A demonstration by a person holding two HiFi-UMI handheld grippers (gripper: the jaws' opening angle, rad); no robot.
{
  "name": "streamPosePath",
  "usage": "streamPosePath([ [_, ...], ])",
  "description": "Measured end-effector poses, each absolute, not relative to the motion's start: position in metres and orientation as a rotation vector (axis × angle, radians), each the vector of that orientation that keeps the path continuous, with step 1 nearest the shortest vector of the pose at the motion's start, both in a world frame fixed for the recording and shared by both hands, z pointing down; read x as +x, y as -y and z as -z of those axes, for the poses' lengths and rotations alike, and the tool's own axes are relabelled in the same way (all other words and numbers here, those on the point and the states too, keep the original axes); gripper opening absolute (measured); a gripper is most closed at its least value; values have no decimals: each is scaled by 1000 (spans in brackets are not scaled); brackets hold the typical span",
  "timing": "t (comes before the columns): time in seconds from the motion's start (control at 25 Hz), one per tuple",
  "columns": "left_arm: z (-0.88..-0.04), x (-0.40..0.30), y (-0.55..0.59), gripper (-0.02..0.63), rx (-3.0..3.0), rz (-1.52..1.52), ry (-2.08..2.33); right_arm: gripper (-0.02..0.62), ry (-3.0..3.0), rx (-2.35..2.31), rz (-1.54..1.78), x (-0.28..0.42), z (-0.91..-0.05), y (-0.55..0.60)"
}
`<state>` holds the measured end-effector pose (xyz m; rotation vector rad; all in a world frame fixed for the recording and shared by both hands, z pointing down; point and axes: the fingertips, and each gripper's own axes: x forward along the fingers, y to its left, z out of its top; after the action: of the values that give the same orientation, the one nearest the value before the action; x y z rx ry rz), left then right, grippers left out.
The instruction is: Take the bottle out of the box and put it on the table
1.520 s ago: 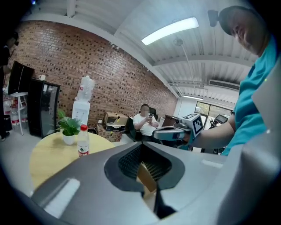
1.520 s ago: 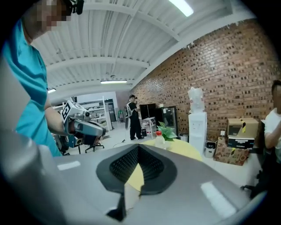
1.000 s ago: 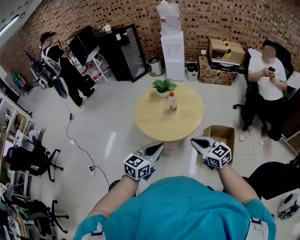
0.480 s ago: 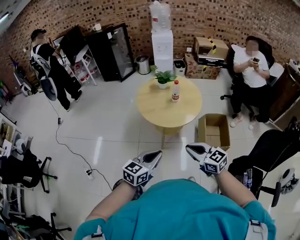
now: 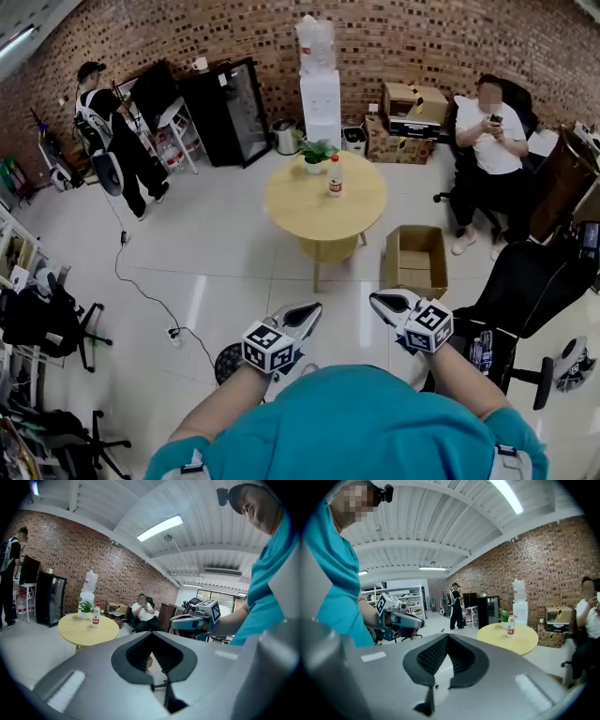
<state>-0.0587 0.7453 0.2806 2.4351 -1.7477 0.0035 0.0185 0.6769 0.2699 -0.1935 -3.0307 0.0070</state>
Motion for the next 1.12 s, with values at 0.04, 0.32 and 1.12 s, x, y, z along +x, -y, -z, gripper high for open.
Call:
streamPosePath([
  [0.04, -284, -41, -748, 0, 2425, 8, 1755, 2, 3030, -208, 2, 37, -273, -681],
  [0.32, -279, 48, -737, 2, 2390, -21, 1747, 2, 3031, -252, -77, 119, -282, -672],
  [1.12, -288, -14, -869, 0, 2464, 9, 1740, 0, 3060, -218, -37, 56, -281, -803],
])
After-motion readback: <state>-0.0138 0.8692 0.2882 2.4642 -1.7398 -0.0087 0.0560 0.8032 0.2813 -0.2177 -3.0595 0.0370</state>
